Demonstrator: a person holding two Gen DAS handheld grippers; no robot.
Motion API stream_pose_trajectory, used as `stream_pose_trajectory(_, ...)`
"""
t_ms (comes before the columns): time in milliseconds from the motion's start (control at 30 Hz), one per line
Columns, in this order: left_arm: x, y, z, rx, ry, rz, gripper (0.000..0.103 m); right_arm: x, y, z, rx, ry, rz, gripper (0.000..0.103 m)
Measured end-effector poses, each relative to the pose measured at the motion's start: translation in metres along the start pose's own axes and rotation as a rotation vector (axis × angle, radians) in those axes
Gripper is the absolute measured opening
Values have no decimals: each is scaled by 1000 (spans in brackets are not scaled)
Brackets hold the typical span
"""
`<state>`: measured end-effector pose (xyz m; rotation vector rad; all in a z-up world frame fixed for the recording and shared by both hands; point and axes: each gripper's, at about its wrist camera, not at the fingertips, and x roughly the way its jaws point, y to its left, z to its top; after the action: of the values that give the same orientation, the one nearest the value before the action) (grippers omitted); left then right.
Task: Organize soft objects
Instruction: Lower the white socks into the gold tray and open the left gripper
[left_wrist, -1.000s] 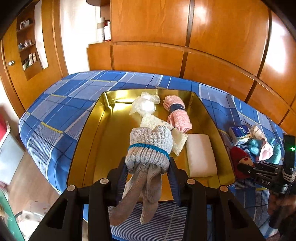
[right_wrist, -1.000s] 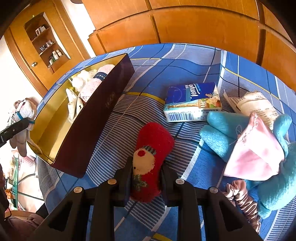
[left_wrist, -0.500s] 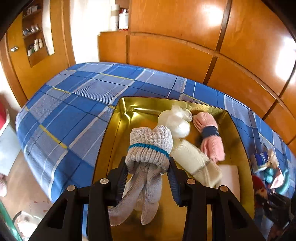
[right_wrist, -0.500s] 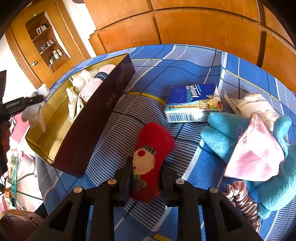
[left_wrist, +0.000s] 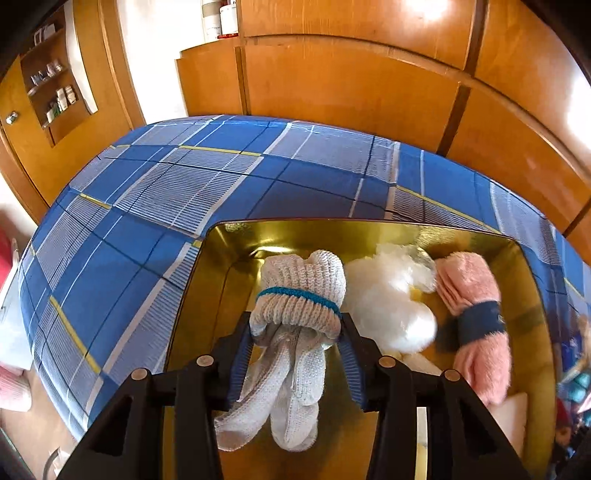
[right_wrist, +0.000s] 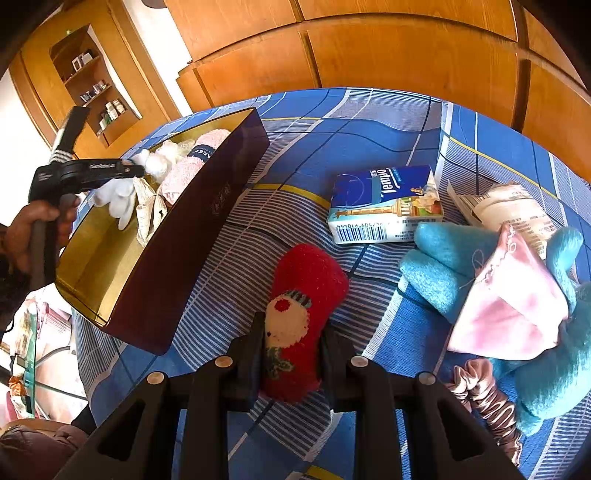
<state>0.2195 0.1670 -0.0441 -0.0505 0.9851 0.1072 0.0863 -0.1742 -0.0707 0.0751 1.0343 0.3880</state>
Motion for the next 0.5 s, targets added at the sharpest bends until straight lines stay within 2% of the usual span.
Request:
stream_pose_trajectory(133, 11, 5, 6, -24, 16, 21, 51, 0, 0, 0, -1, -1, -1, 25)
stream_pose_trajectory(233, 4, 6, 5, -21, -6, 27, 62, 0, -1, 0, 0, -1, -1, 25)
stream_pose_trajectory(433, -31, 1, -10, 8, -81, 50, 63, -1, 0, 0, -6, -1, -11, 25)
stream_pose_trajectory(500, -49, -3, -19, 4, -110, 36, 64, -1, 1, 0, -9, -2, -14, 25)
